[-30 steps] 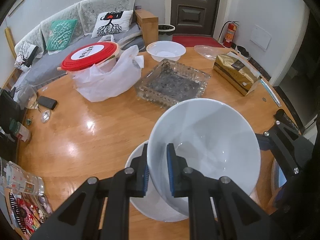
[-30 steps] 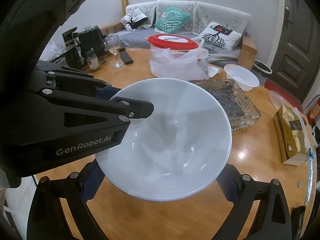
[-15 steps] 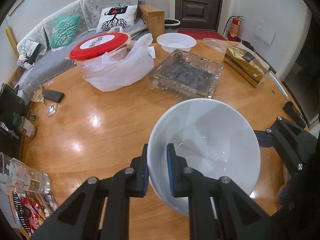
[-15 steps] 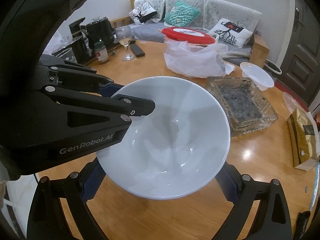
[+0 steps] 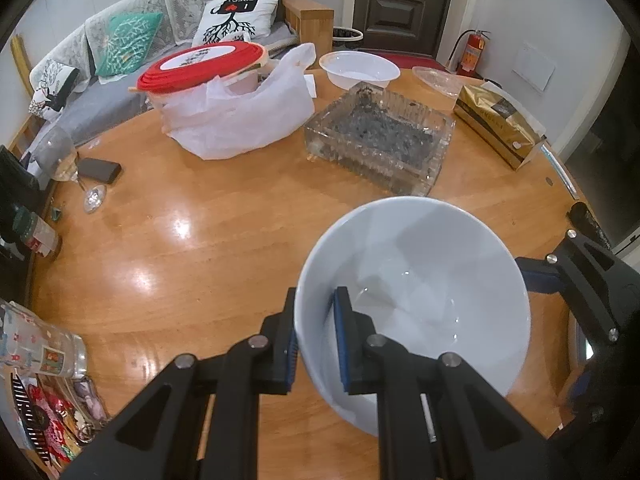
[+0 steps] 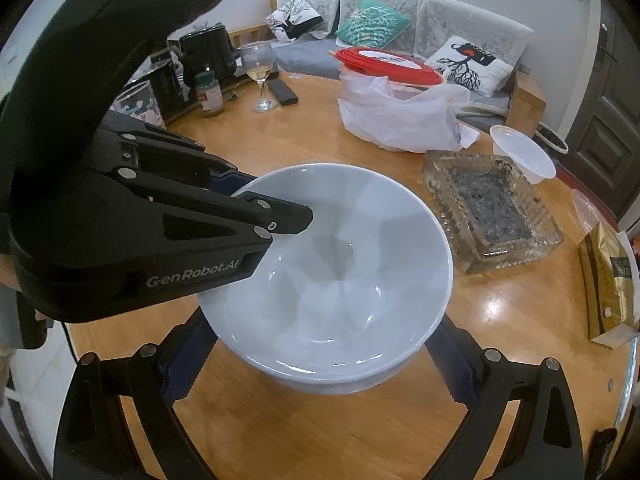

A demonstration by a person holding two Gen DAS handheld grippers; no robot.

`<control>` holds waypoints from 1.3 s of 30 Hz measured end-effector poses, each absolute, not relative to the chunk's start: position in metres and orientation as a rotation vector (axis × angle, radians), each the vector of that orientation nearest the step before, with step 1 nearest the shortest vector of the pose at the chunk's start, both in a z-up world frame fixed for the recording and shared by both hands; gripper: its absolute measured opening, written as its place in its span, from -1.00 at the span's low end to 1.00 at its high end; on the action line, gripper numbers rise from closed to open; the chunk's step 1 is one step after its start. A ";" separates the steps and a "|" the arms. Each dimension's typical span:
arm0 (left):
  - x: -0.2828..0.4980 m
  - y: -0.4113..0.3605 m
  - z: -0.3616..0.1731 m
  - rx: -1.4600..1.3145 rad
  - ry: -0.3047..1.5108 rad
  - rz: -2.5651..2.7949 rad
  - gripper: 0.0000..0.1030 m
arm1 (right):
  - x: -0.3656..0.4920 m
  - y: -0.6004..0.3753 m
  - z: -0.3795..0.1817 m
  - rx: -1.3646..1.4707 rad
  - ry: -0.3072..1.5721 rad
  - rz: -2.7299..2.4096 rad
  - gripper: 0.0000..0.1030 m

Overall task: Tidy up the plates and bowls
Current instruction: 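Lower the white bowl into the other white bowl with the left gripper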

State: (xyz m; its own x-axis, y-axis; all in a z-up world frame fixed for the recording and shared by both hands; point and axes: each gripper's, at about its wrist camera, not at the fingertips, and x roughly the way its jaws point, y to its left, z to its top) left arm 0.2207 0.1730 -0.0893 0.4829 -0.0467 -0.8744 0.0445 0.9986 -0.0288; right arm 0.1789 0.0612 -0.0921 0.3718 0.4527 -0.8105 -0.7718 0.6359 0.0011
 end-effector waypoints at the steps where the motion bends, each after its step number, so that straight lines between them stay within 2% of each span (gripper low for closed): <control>1: 0.221 0.173 -0.090 -0.003 1.067 -0.056 -0.76 | 0.179 0.061 -0.092 -0.412 0.883 0.815 0.86; 12: 0.223 0.168 -0.095 0.003 1.074 -0.060 -0.74 | 0.174 0.050 -0.096 -0.409 0.871 0.823 0.86; 21: 0.224 0.166 -0.094 -0.006 1.079 -0.076 -0.56 | 0.178 0.030 -0.125 -0.272 0.939 0.859 0.85; 27: 0.228 0.165 -0.100 0.002 1.096 -0.077 -0.53 | 0.184 0.034 -0.140 -0.238 0.930 0.878 0.85; 32: 0.231 0.168 -0.105 -0.029 1.105 -0.087 -0.53 | 0.188 0.043 -0.148 -0.239 0.916 0.873 0.96; 39: 0.234 0.164 -0.114 -0.012 1.118 -0.081 -0.53 | 0.195 0.055 -0.161 -0.257 0.900 0.862 0.98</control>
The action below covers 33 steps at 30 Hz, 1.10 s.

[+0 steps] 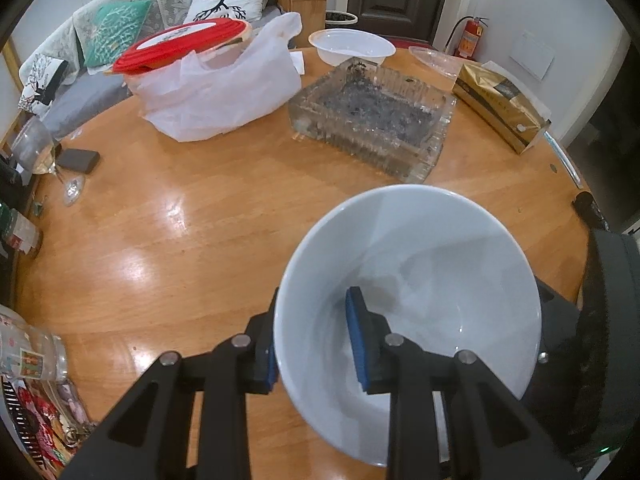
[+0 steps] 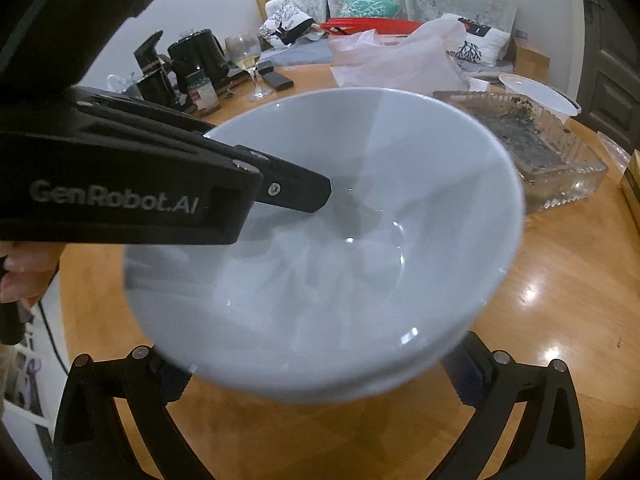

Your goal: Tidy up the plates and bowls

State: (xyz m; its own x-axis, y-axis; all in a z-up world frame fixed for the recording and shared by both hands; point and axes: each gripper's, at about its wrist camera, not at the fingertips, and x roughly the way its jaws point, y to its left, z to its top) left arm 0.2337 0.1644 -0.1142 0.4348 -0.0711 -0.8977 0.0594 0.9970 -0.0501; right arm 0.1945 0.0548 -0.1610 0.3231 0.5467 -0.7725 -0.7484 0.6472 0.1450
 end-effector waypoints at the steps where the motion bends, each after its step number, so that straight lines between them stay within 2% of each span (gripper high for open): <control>1: 0.234 0.165 -0.115 -0.018 1.118 -0.083 -0.54 | 0.196 0.057 -0.163 -0.264 0.890 0.861 0.98; 22: 0.231 0.168 -0.117 -0.044 1.108 -0.104 -0.52 | 0.205 0.066 -0.169 -0.304 0.903 0.881 0.99; 33: 0.217 0.154 -0.106 -0.002 1.069 -0.143 -0.52 | 0.189 0.054 -0.159 -0.340 0.825 0.858 0.97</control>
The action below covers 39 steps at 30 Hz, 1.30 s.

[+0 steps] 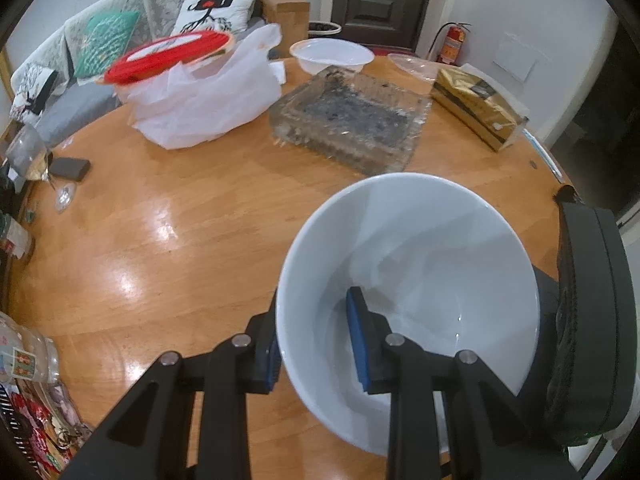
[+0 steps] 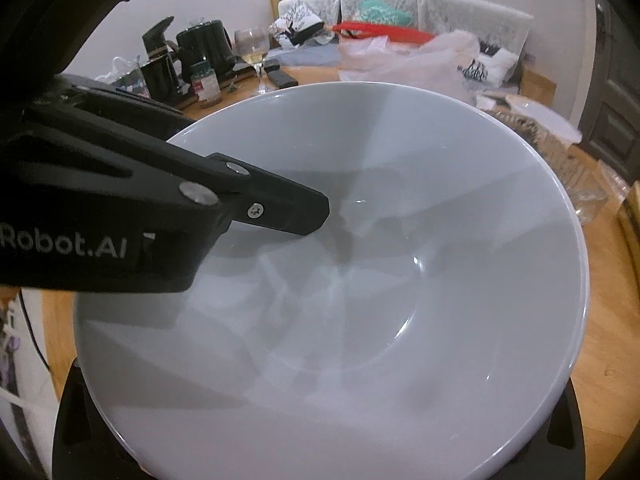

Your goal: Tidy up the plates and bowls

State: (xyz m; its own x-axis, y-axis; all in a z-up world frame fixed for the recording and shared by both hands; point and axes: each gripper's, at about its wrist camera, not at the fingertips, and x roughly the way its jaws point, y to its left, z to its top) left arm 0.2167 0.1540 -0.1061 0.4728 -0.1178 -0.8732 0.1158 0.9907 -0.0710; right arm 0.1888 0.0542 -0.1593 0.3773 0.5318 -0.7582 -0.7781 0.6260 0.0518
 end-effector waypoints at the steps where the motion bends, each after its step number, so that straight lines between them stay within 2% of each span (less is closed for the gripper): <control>1: 0.215 0.152 -0.103 0.001 1.065 -0.144 -0.52 | 0.187 0.052 -0.157 -0.336 0.817 0.856 0.97; 19: 0.179 0.091 -0.059 0.079 1.020 -0.183 -0.52 | 0.152 -0.003 -0.120 -0.317 0.746 0.818 0.97; 39: 0.162 -0.031 -0.031 0.177 0.986 -0.294 -0.52 | 0.130 -0.114 -0.097 -0.263 0.725 0.685 0.97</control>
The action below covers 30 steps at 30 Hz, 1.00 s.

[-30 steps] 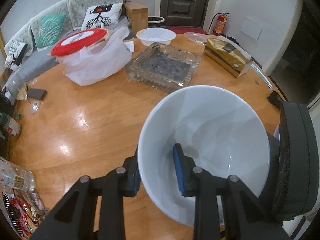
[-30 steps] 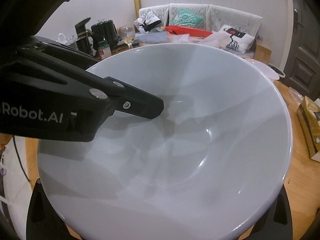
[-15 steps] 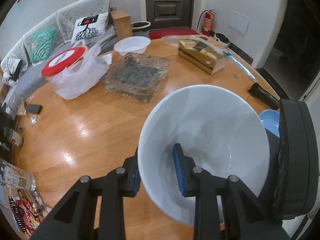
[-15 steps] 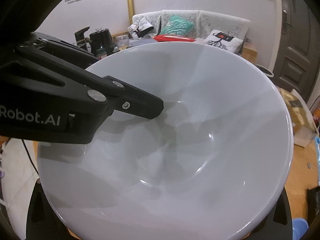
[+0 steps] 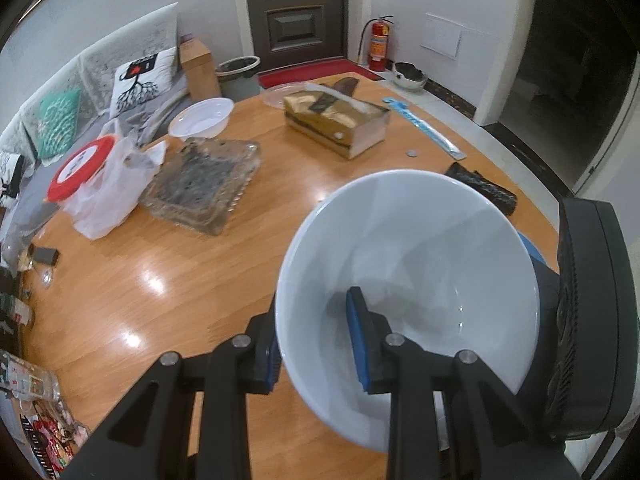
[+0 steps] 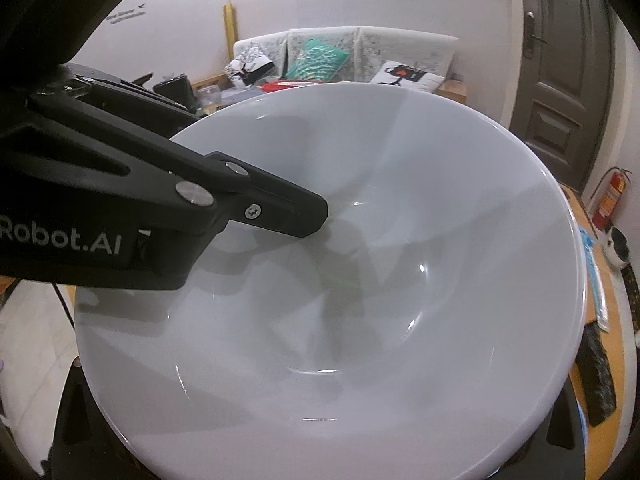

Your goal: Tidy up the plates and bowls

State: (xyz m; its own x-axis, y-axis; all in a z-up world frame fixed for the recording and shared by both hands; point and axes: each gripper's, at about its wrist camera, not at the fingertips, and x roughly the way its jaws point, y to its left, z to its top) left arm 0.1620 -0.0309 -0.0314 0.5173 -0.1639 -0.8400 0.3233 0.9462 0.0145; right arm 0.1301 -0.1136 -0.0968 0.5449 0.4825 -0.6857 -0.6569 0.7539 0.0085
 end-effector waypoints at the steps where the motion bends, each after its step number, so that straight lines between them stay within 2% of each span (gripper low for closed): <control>1: 0.162 -0.037 -0.031 0.183 0.985 -0.298 -0.52 | 0.129 -0.119 -0.096 -0.258 0.726 0.678 0.97; 30: 0.150 -0.148 -0.033 0.255 0.997 -0.419 -0.52 | 0.108 -0.222 -0.095 -0.199 0.756 0.560 0.97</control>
